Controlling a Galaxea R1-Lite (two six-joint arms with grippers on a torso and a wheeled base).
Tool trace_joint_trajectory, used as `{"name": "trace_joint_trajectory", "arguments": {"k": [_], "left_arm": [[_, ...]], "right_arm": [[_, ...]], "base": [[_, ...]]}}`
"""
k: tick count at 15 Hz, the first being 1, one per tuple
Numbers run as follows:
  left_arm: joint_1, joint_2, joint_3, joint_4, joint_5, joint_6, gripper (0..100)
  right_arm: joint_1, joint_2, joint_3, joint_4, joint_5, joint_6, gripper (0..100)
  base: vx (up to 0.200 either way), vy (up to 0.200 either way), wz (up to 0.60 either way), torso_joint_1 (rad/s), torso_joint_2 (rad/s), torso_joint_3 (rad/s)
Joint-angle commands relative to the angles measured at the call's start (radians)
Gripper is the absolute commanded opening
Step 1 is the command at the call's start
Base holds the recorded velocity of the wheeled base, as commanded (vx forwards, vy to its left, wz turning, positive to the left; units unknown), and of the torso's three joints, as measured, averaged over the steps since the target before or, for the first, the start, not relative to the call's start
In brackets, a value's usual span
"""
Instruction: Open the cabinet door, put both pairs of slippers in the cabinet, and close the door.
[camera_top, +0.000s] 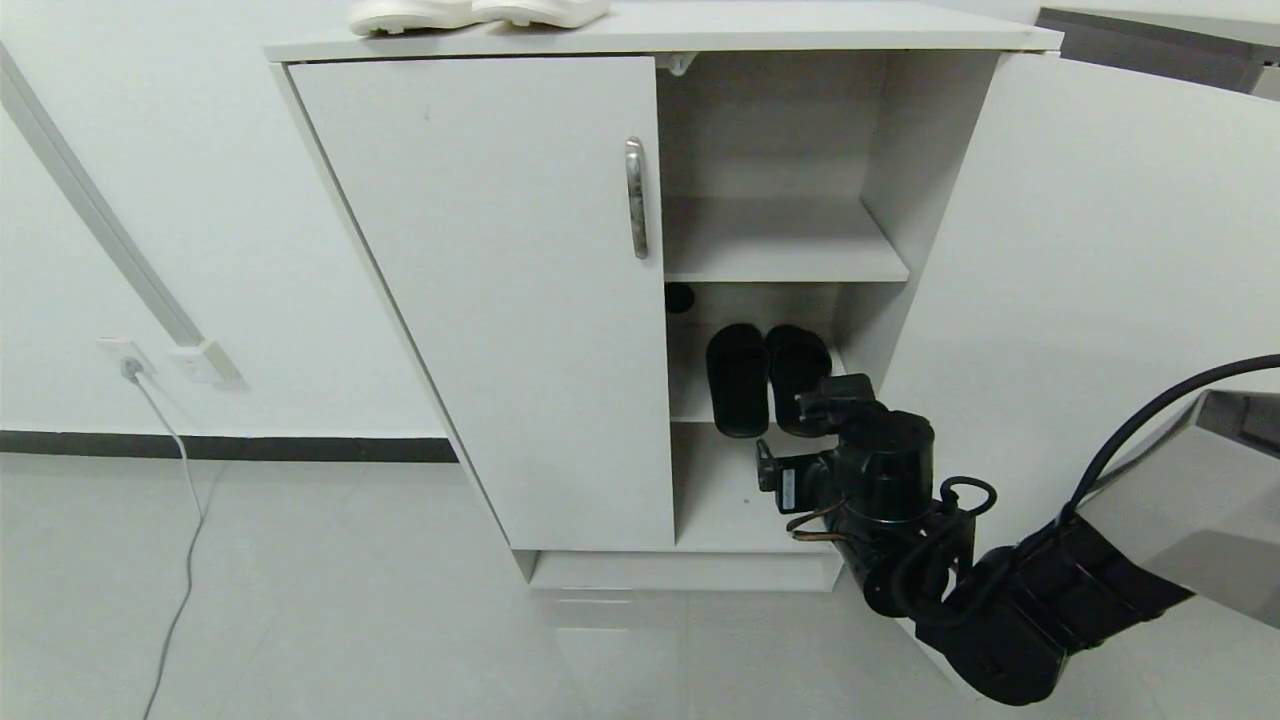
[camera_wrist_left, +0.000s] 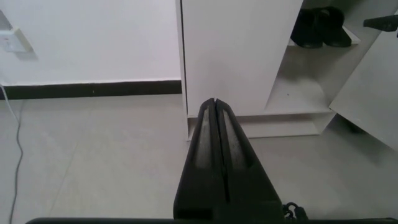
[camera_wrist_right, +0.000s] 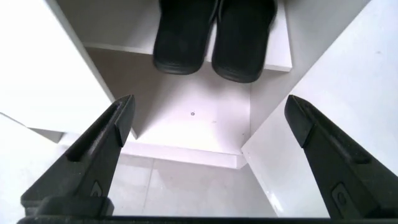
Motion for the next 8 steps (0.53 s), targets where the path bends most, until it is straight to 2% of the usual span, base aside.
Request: {"name": "trace_joint_trajectory", "arguments": {"k": [1,8], "left_arm": [[0.0,0.001,0.0,0.0,0.0,0.0,0],[0.0,0.001,0.0,0.0,-0.002,0.003,0]], "right_arm": [[0.0,0.005,0.0,-0.004,0.0,-0.001,100],[0.0,0.008,0.008,-0.025,-0.012,-0.005,100]], "base": [[0.0,0.0,0.0,0.0,0.0,0.0],[0.0,0.0,0.0,0.0,0.0,0.0]]}}
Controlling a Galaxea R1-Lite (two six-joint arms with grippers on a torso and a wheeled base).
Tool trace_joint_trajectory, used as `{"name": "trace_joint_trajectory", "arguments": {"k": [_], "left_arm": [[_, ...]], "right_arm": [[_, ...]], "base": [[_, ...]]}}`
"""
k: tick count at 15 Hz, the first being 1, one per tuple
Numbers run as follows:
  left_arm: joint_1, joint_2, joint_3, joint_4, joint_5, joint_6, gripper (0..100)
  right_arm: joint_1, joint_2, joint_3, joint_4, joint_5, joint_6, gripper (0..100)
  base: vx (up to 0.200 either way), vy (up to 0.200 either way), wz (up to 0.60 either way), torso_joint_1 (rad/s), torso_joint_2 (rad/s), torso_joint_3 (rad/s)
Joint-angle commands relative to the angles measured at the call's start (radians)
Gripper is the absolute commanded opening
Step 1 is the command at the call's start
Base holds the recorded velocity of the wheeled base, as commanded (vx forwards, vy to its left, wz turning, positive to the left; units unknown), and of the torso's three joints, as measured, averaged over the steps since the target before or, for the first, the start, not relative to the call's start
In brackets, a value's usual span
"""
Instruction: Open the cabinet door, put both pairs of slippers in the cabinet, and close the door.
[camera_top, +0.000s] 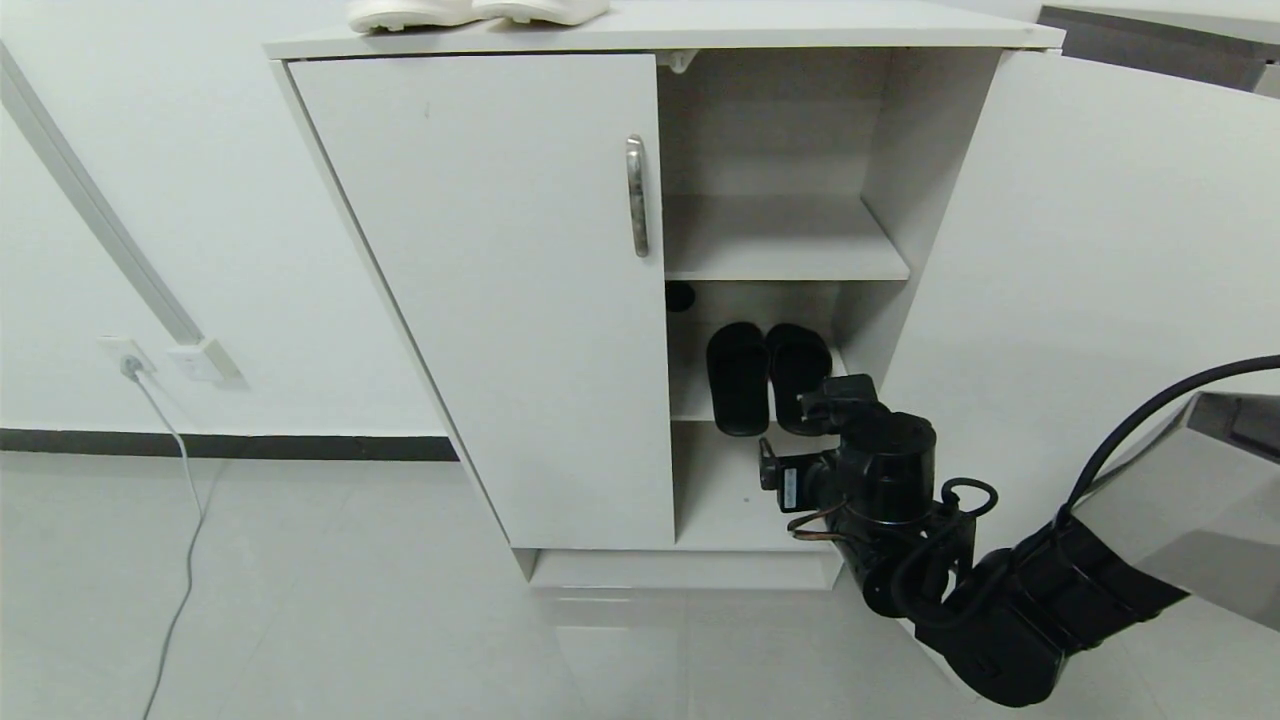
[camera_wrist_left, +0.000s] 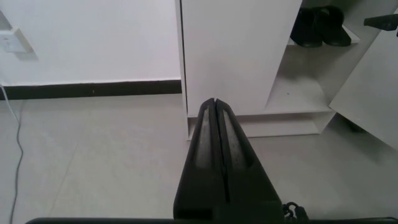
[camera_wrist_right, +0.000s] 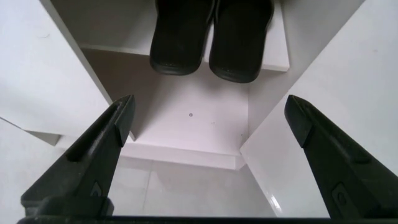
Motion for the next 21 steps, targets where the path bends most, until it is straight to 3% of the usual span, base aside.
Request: {"name": "trace_joint_trajectory", "arguments": {"k": [1,14,21], "left_arm": [[0.0,0.001,0.0,0.0,0.0,0.0,0],[0.0,0.001,0.0,0.0,0.0,-0.002,0],[0.0,0.001,0.0,0.0,0.001,-0.005,0]], "right_arm": [[-0.001,0.005,0.001,0.0,0.002,0.0,100],[0.01,0.006,0.034,-0.036,-0.003,-0.013,100],[0.008,0.014,0.037,-0.037,0.0,-0.013,100]], "base": [[0.0,0.0,0.0,0.0,0.0,0.0],[0.0,0.0,0.0,0.001,0.0,0.143],[0.0,0.0,0.0,0.0,0.0,0.03]]}}
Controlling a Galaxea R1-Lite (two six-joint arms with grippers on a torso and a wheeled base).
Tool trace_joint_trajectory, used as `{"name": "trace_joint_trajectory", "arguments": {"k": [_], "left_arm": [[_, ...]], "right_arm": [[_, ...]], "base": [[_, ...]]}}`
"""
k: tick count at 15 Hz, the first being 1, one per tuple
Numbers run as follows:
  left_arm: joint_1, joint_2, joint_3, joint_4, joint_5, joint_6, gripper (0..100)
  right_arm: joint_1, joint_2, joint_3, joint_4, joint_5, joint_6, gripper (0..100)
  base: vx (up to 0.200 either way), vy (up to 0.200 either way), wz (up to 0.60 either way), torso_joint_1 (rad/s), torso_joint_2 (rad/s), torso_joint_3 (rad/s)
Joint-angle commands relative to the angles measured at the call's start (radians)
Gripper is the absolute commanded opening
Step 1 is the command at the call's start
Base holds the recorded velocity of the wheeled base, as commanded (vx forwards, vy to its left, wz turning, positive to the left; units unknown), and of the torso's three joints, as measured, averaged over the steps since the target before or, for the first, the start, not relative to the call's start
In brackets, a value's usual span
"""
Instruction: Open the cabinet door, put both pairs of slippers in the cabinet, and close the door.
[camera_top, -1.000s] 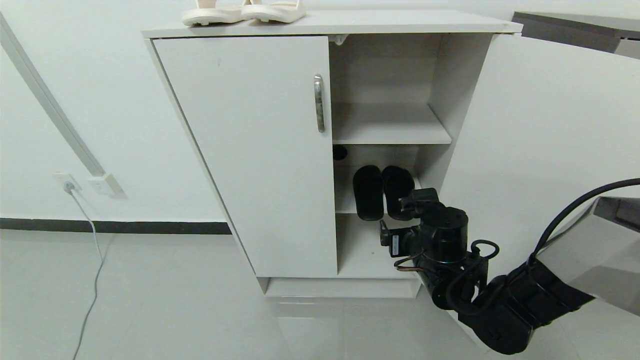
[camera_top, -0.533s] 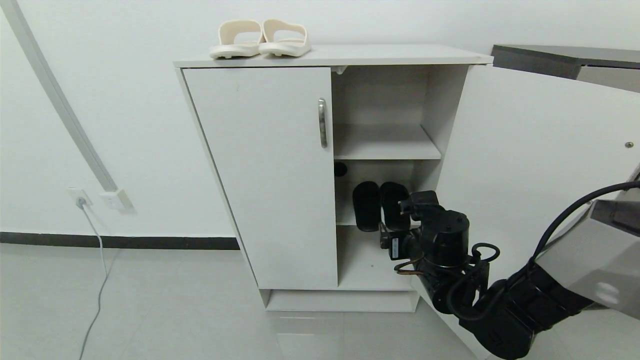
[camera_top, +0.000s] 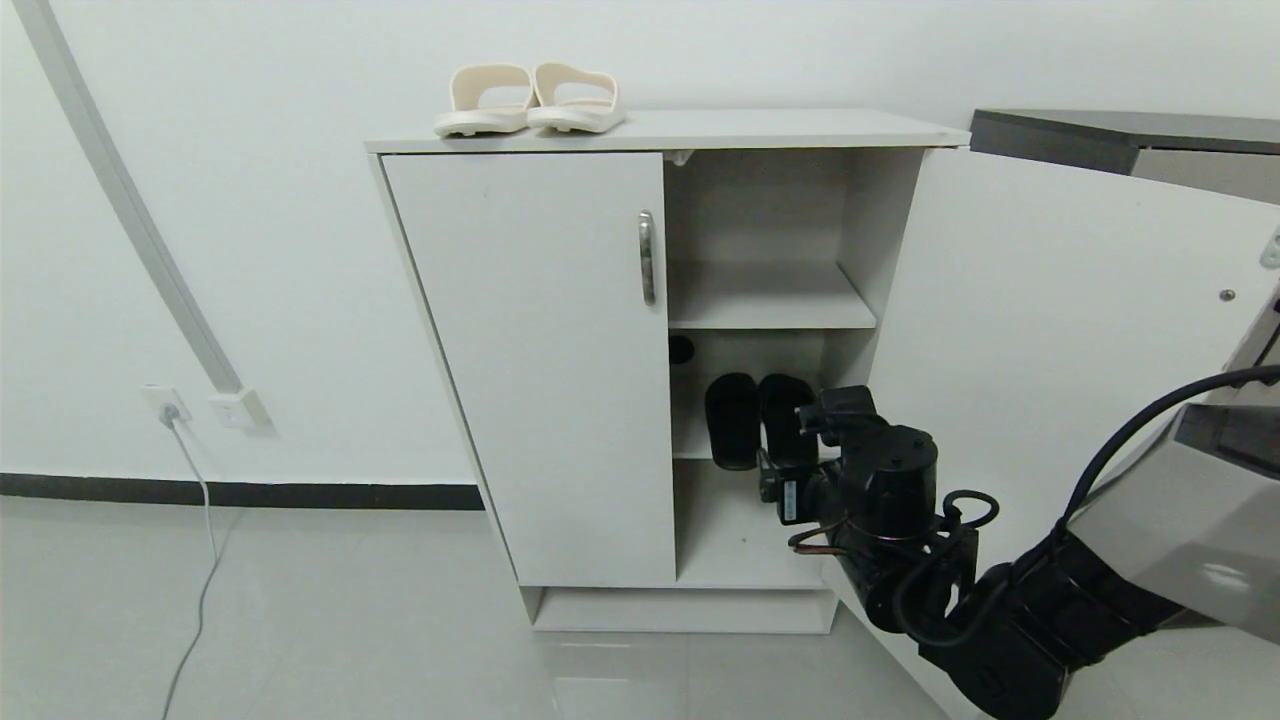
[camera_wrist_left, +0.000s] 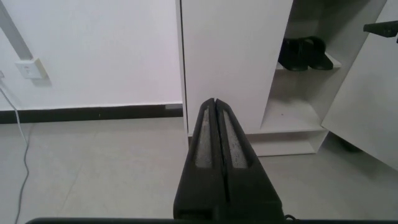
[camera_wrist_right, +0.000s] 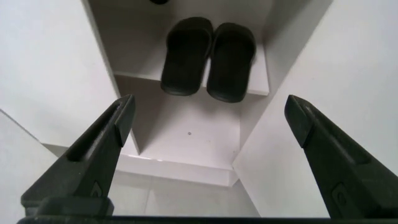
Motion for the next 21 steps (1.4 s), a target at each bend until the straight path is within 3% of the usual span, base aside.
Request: {"name": "trace_joint_trajectory", "arguments": {"k": [1,3,21], "left_arm": [[0.0,0.001,0.0,0.0,0.0,-0.001,0],[0.0,0.0,0.0,0.0,0.0,-0.001,0],[0.0,0.0,0.0,0.0,0.0,-0.001,0]], "right_arm": [[0.001,0.006,-0.001,0.0,-0.001,0.0,100],[0.004,0.008,0.0,0.0,-0.001,-0.002,100],[0.002,0.03,0.022,-0.071,-0.006,-0.037,100]], "base": [[0.0,0.0,0.0,0.0,0.0,0.0],[0.0,0.0,0.0,0.0,0.0,0.0],[0.0,0.2,0.0,0.003,0.0,0.003]]}}
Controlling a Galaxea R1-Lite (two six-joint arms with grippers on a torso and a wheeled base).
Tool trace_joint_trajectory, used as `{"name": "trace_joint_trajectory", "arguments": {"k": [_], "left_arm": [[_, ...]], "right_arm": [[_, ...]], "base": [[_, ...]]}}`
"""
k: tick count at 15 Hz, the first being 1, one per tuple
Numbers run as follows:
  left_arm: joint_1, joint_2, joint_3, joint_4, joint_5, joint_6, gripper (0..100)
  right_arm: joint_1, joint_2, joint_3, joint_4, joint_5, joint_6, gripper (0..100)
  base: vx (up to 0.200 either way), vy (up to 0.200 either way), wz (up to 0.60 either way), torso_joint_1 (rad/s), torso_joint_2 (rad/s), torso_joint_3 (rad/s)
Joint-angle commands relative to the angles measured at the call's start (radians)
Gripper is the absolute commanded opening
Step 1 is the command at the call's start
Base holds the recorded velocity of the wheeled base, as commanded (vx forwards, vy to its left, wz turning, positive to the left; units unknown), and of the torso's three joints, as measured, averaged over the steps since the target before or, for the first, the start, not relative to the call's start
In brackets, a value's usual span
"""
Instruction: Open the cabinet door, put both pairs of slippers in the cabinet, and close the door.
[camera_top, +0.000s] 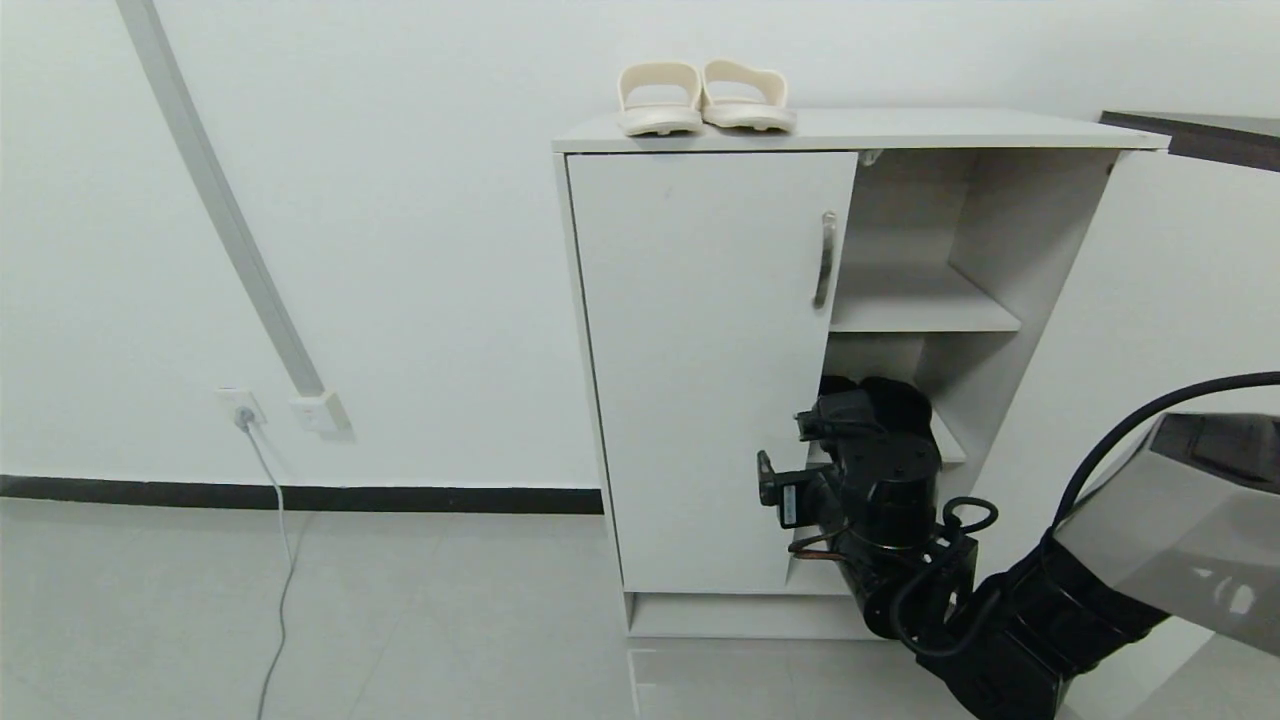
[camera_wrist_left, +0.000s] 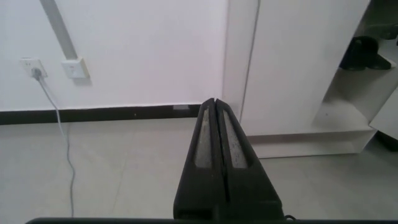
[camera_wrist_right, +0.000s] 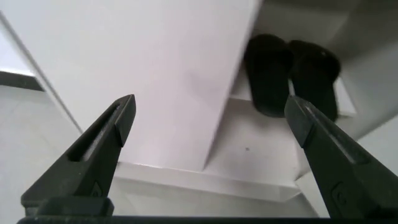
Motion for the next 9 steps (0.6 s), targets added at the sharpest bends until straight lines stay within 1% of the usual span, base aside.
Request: {"name": "trace_joint_trajectory", "arguments": {"k": [1,3,4,6,9], "left_arm": [[0.0,0.0,0.0,0.0,0.0,-0.001,0],[0.0,0.0,0.0,-0.002,0.0,-0.001,0],[0.0,0.001,0.0,0.0,0.0,-0.001,0],[0.0,0.0,0.0,-0.002,0.0,-0.001,0],[0.0,0.0,0.0,-0.002,0.001,-0.001,0]], "right_arm": [[0.0,0.015,0.004,-0.015,0.0,-0.006,100],[0.0,0.015,0.008,-0.028,0.0,-0.006,100],[0.0,0.016,0.022,-0.059,0.002,-0.009,100],[0.0,0.02,0.034,-0.091,0.009,-0.041,100],[0.0,0.029,0.04,-0.122,0.013,-0.052,100]], "base": [[0.0,0.0,0.0,0.0,0.0,0.0],[0.0,0.0,0.0,0.0,0.0,0.0],[0.0,0.0,0.0,0.0,0.0,0.0],[0.0,0.0,0.0,0.0,0.0,0.0],[0.0,0.0,0.0,0.0,0.0,0.0]]}}
